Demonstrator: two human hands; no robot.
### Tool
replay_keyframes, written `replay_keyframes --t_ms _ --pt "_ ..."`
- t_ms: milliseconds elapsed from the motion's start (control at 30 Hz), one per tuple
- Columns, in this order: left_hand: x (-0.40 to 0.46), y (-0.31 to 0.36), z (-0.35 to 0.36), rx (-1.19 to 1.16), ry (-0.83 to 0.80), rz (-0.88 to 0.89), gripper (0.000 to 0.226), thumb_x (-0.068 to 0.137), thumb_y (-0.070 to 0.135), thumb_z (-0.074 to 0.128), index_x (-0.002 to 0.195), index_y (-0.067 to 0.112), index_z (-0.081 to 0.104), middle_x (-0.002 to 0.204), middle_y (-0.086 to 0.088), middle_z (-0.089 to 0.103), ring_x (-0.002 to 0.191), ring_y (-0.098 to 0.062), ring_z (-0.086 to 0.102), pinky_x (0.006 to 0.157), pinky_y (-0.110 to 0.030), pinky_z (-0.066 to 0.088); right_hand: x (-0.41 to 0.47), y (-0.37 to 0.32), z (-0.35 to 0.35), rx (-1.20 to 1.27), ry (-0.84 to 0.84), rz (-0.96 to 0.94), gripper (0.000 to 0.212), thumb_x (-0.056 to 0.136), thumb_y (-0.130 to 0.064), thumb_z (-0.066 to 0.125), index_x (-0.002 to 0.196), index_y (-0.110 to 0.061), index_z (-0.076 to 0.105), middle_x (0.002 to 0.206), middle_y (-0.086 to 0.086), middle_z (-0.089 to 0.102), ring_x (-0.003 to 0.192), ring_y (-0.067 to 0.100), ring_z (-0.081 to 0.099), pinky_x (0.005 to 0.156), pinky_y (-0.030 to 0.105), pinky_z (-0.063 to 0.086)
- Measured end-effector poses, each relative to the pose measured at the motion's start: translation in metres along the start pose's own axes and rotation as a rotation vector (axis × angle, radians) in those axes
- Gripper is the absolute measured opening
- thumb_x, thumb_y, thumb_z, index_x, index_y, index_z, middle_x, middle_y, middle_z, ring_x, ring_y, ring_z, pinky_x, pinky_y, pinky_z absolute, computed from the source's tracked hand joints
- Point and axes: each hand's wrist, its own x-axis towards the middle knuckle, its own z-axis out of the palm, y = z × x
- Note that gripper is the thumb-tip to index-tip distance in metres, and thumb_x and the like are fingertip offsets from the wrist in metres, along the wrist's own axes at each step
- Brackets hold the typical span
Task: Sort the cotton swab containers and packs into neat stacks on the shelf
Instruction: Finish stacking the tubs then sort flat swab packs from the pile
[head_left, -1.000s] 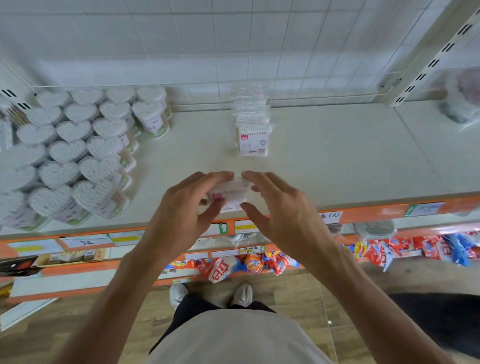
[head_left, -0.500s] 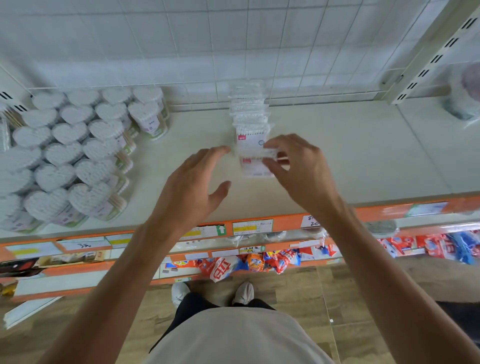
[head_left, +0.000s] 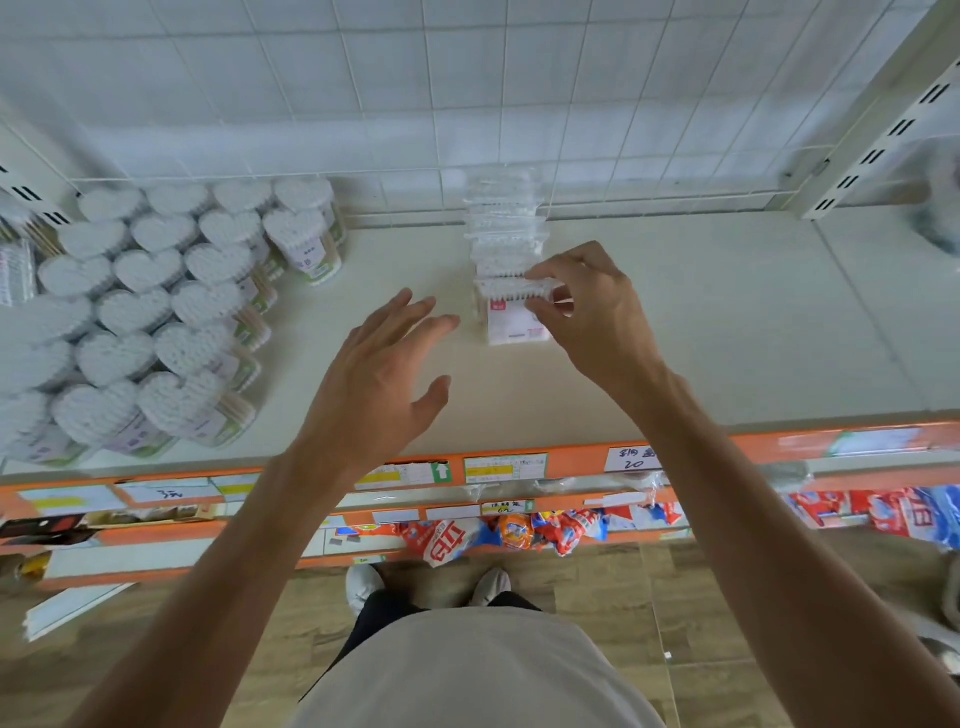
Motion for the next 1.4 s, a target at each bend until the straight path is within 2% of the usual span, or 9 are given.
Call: replay_keyframes --t_ms 300,433,500,600,833,933,1033,1133,1400 --pt "-0.006 0.008 0.006 -0.036 -0.053 -0.027 0.05 0.091 0.022 0.068 0.14 0.02 0.055 0.151 -0.005 0.049 0.148 -0.022 0.032 0.115 -0.047 0.036 0.001 0.001 0.001 0.034 0.013 0.026 0.023 0.087 -0.018 0.075 0.108 -0.016 0.067 0.105 -0.001 0.058 0.078 0.012 0.066 0.077 0.038 0.059" --pt "-0.013 0.007 0.002 -0.056 -0.07 -0.018 0.051 0.09 0.021 0.069 0.14 0.02 0.055 0.149 -0.005 0.05 0.147 -0.022 0.034 0.113 -0.05 0.039 -0.006 -0.014 -0.008 -0.04 0.011 0.057 0.036 0.087 -0.027 0.076 0.118 -0.016 0.062 0.116 0.002 0.059 0.091 0.018 0.066 0.08 0.044 0.058" --pt "-0.017 0.006 -0.005 -0.069 -0.061 -0.007 0.053 0.09 0.02 0.07 0.14 0.021 0.054 0.148 -0.004 0.051 0.146 -0.022 0.036 0.113 -0.047 0.04 -0.02 -0.028 -0.024 -0.139 0.02 0.071 0.042 0.088 -0.034 0.074 0.125 -0.02 0.058 0.124 0.0 0.058 0.097 0.022 0.067 0.08 0.044 0.057" --pt "-0.027 0.004 -0.016 -0.073 -0.037 0.054 0.053 0.091 0.021 0.068 0.142 0.02 0.053 0.147 -0.003 0.052 0.143 -0.02 0.04 0.112 -0.036 0.037 -0.061 -0.053 -0.05 -0.201 0.072 0.1 0.037 0.088 -0.035 0.073 0.121 -0.023 0.061 0.12 -0.005 0.062 0.099 0.018 0.068 0.08 0.042 0.058" --pt "-0.086 -0.017 -0.018 -0.167 -0.039 0.171 0.052 0.095 0.039 0.049 0.144 0.024 0.05 0.149 -0.001 0.051 0.144 -0.017 0.039 0.111 -0.04 0.042 -0.119 -0.107 -0.028 -0.24 -0.106 0.119 0.04 0.092 -0.037 0.068 0.129 -0.027 0.058 0.123 -0.01 0.06 0.102 0.015 0.065 0.085 0.039 0.056" --pt "-0.125 -0.044 -0.038 -0.201 0.014 0.078 0.052 0.095 0.04 0.048 0.145 0.023 0.05 0.15 0.001 0.05 0.145 -0.015 0.037 0.112 -0.039 0.04 -0.11 -0.146 0.013 -0.23 -0.182 0.048 0.042 0.094 -0.038 0.066 0.134 -0.028 0.055 0.131 -0.01 0.058 0.109 0.015 0.062 0.087 0.035 0.054" --pt "-0.178 -0.086 -0.067 -0.16 0.069 -0.059 0.053 0.096 0.041 0.048 0.146 0.024 0.048 0.15 0.002 0.049 0.145 -0.014 0.036 0.115 -0.031 0.034 -0.109 -0.195 0.068 -0.173 -0.232 -0.084 0.04 0.091 -0.032 0.069 0.128 -0.023 0.059 0.123 -0.005 0.062 0.102 0.021 0.064 0.079 0.038 0.056" --pt "-0.244 -0.13 -0.101 -0.129 0.124 -0.226 0.053 0.094 0.039 0.048 0.145 0.025 0.048 0.149 0.004 0.05 0.145 -0.015 0.037 0.114 -0.034 0.034 -0.113 -0.255 0.126 -0.128 -0.313 -0.186 0.04 0.088 -0.034 0.064 0.126 -0.022 0.061 0.119 -0.003 0.063 0.099 0.024 0.065 0.075 0.038 0.055" --pt "-0.436 -0.212 -0.181 -0.001 0.206 -0.58 0.055 0.096 0.041 0.057 0.146 0.022 0.048 0.146 -0.002 0.052 0.143 -0.019 0.039 0.11 -0.041 0.04 -0.144 -0.417 0.262 -0.073 -0.544 -0.458 0.043 0.095 -0.038 0.063 0.135 -0.026 0.053 0.131 -0.007 0.056 0.118 0.015 0.054 0.09 0.035 0.048"
